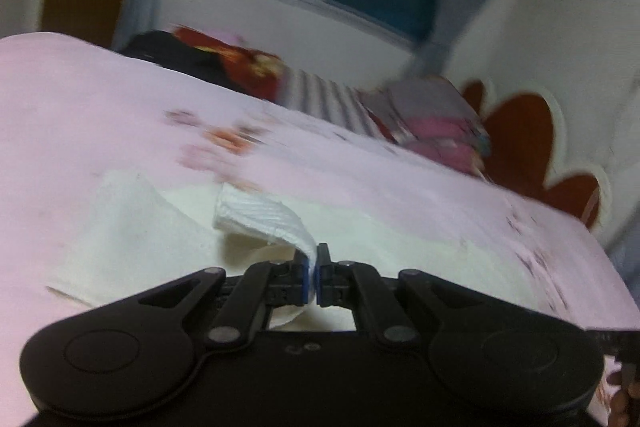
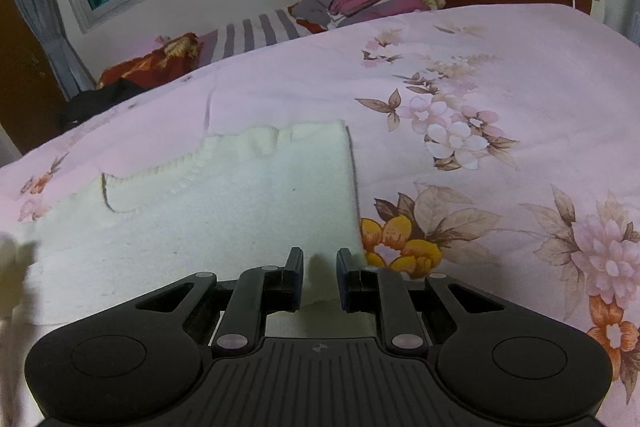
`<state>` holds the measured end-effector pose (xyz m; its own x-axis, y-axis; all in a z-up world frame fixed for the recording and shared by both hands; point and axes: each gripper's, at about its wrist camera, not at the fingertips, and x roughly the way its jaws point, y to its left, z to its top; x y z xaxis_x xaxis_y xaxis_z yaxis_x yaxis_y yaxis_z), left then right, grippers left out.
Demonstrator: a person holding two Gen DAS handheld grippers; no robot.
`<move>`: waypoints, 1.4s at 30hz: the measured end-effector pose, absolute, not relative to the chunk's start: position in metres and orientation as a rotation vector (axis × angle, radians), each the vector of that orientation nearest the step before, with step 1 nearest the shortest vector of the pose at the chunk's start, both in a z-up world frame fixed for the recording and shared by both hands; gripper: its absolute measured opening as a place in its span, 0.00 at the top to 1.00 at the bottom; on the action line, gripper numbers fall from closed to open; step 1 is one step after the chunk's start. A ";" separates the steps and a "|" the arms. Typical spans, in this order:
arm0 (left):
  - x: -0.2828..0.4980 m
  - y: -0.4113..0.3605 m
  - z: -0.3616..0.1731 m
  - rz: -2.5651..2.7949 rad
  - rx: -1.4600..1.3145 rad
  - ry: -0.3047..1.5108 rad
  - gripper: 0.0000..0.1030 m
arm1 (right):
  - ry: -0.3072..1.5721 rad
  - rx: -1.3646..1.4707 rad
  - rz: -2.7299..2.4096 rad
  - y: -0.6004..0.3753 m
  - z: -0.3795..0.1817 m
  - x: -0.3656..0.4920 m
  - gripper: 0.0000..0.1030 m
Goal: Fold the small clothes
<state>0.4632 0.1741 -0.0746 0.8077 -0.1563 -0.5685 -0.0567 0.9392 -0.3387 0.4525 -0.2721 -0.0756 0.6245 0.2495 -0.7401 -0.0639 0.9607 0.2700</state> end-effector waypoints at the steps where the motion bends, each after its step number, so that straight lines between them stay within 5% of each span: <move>1: 0.468 0.161 -0.076 -0.080 -0.329 0.649 0.97 | 0.879 0.232 0.187 -0.275 -0.075 0.452 0.83; 16: 0.497 -0.003 -0.108 -0.263 -0.062 0.806 0.96 | 0.874 0.229 0.218 -0.321 -0.068 0.446 0.83; 17: 0.497 -0.010 -0.111 -0.278 -0.050 0.826 0.94 | 0.878 0.230 0.216 -0.323 -0.068 0.446 0.83; 19: 0.496 -0.022 -0.116 -0.302 -0.044 0.854 0.75 | 0.887 0.237 0.215 -0.329 -0.070 0.448 0.83; 21: 0.494 -0.030 -0.118 -0.348 -0.064 0.861 0.38 | 0.890 0.238 0.211 -0.334 -0.070 0.448 0.83; 22: 0.492 -0.032 -0.117 -0.348 -0.076 0.852 0.34 | 0.891 0.239 0.211 -0.336 -0.070 0.448 0.83; 35: 0.402 0.100 -0.085 0.028 -0.149 0.672 0.32 | 0.927 0.421 0.386 -0.314 -0.071 0.461 0.82; 36: 0.394 0.114 -0.085 0.077 -0.151 0.670 0.32 | 0.940 0.441 0.419 -0.305 -0.073 0.464 0.66; 37: 0.387 0.130 -0.087 0.125 -0.165 0.674 0.32 | 0.943 0.455 0.441 -0.297 -0.074 0.465 0.34; 38: 0.382 0.145 -0.090 0.150 -0.192 0.690 0.32 | 0.932 0.466 0.452 -0.289 -0.075 0.465 0.27; 42: 0.379 0.181 -0.103 0.196 -0.268 0.750 0.33 | 0.940 0.484 0.488 -0.259 -0.081 0.469 0.29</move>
